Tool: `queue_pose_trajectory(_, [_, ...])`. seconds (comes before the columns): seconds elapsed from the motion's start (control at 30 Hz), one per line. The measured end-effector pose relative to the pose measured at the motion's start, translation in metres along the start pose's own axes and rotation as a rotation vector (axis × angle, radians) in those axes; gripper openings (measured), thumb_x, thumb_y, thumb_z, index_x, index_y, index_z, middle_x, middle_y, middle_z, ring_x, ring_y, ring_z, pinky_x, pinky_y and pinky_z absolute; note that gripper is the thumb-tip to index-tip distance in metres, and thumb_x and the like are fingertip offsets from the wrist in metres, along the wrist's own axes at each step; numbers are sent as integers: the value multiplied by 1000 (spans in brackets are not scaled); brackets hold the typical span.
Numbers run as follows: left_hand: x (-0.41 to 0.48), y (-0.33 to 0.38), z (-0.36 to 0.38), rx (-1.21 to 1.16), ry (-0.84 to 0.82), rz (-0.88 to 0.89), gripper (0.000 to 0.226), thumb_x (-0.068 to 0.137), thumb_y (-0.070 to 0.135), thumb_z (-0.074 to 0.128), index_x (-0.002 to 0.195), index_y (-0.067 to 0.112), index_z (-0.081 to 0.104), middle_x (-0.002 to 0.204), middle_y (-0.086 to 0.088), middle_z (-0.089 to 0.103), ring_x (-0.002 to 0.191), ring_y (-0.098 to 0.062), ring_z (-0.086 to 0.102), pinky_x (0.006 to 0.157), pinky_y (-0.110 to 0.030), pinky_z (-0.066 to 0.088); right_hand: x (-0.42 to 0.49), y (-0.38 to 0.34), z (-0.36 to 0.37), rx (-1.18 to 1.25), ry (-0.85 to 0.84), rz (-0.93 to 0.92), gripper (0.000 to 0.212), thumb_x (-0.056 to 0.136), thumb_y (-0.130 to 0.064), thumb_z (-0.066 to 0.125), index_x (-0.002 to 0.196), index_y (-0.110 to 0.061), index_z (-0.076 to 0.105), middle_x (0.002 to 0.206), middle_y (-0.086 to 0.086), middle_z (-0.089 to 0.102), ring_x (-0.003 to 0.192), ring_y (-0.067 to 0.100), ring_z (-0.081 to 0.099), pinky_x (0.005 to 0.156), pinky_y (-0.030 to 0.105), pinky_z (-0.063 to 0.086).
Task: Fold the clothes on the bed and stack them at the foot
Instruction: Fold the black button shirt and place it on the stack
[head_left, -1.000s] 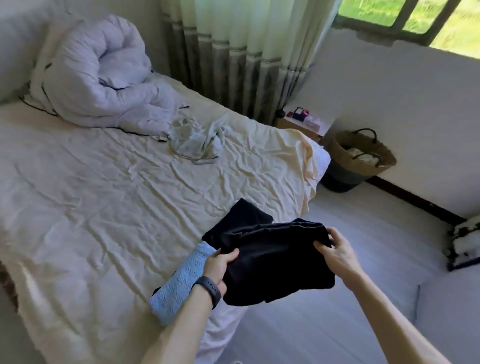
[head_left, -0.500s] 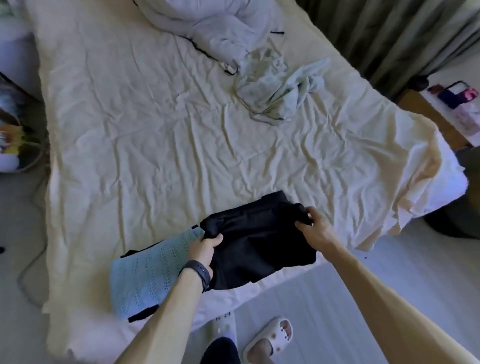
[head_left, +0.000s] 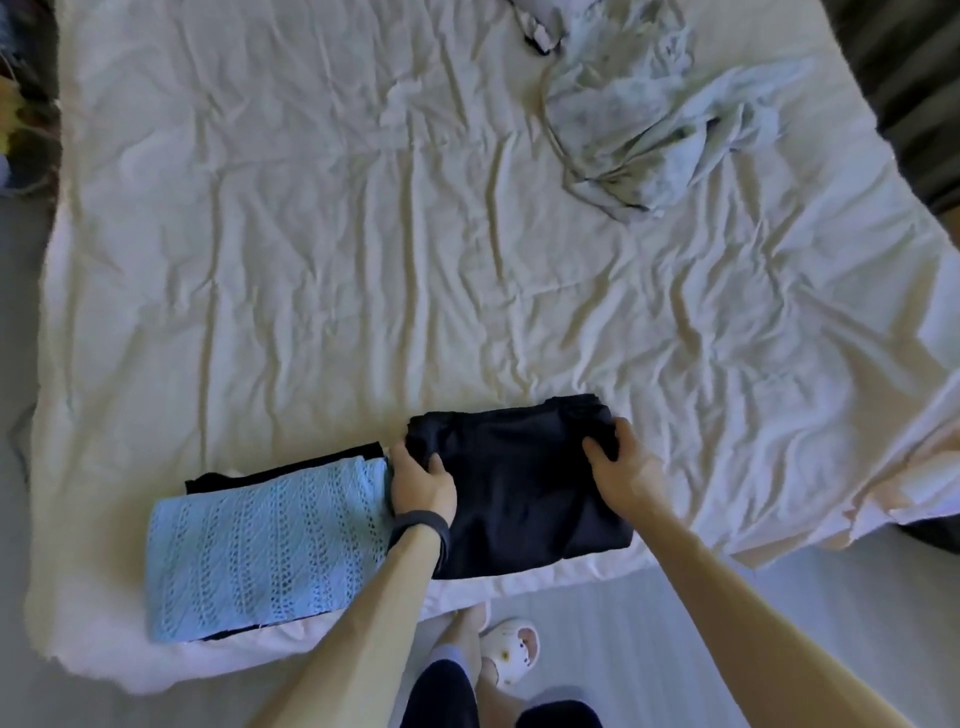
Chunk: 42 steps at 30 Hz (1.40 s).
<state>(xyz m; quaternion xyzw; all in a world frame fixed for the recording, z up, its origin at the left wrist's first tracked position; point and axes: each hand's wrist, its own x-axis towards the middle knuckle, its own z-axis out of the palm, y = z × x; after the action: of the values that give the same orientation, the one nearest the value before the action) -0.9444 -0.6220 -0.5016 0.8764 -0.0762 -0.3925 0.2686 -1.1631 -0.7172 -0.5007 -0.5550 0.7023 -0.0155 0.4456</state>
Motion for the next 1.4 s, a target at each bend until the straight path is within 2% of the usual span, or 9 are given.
queue_pose_trajectory(0.07, [3, 2, 2, -23, 30, -7, 55, 101, 12, 51, 151, 12, 29, 137, -22, 55, 119, -41, 58, 95, -44, 46, -1, -4, 4, -45, 12, -16, 11, 99, -44, 54, 103, -40, 45, 89, -10, 65, 87, 24, 63, 72, 40, 48])
queue_pose_trajectory(0.17, [-1, 4, 8, 24, 60, 112, 72, 95, 7, 56, 157, 11, 20, 157, -21, 32, 141, -37, 37, 112, -41, 35, -7, -9, 4, -115, 73, -48, 45, 97, -47, 56, 136, -29, 44, 132, 2, 59, 119, 32, 56, 92, 46, 49])
queue_pose_trajectory(0.3, [-29, 4, 24, 442, 184, 537, 71, 88, 22, 55, 155, 15, 34, 161, -23, 21, 145, -43, 26, 118, -58, 20, -25, 2, 4, -442, 369, -495, 65, 98, -43, 58, 155, -21, 37, 161, 15, 34, 143, 36, 37, 113, 50, 34])
queue_pose_trajectory(0.4, [-27, -8, 40, 717, 42, 729, 65, 95, 42, 42, 158, 29, 29, 166, -13, 19, 150, -36, 22, 118, -60, 12, -15, 13, 9, -635, 171, -605, 64, 102, -52, 36, 161, -30, 25, 169, 7, 19, 155, 27, 20, 121, 53, 26])
queue_pose_trajectory(0.53, [2, -30, 48, 869, -30, 695, 61, 99, 54, 28, 158, 35, 26, 166, -8, 22, 151, -38, 21, 119, -61, 19, 21, 22, 20, -696, -7, -574, 63, 105, -57, 15, 161, -37, -3, 170, -4, -7, 156, 14, -12, 127, 51, 9])
queue_pose_trajectory(0.8, [-11, 4, 58, 856, 60, 581, 59, 99, 47, 30, 154, 26, 37, 163, -12, 27, 148, -35, 26, 115, -66, 23, 50, 30, -27, -497, -60, -769, 60, 108, -53, 21, 160, -25, 29, 170, 2, 16, 157, 23, 12, 125, 48, 14])
queue_pose_trajectory(1.07, [-11, 191, 206, 844, 11, 759, 66, 101, 48, 41, 159, 35, 13, 168, -2, 5, 154, -27, 5, 122, -55, 8, 179, 69, -193, -595, 90, -631, 68, 101, -57, 24, 156, -20, 42, 166, 5, 27, 154, 26, 17, 121, 57, 25])
queue_pose_trajectory(1.27, [44, 310, 295, 1048, 45, 906, 73, 95, 49, 53, 156, 36, 15, 164, -9, -5, 151, -34, 5, 119, -55, 14, 277, 92, -237, -791, -13, -492, 65, 103, -60, 20, 162, -39, 7, 171, -3, -11, 157, 24, -15, 123, 56, -4])
queue_pose_trajectory(1.4, [90, 345, 339, 1080, 60, 947, 54, 92, 38, 64, 142, 32, 44, 159, -11, 15, 144, -35, 22, 115, -50, 25, 304, 119, -231, -785, 7, -477, 65, 100, -64, 11, 160, -45, -5, 169, -8, -19, 150, 14, -28, 121, 57, -8])
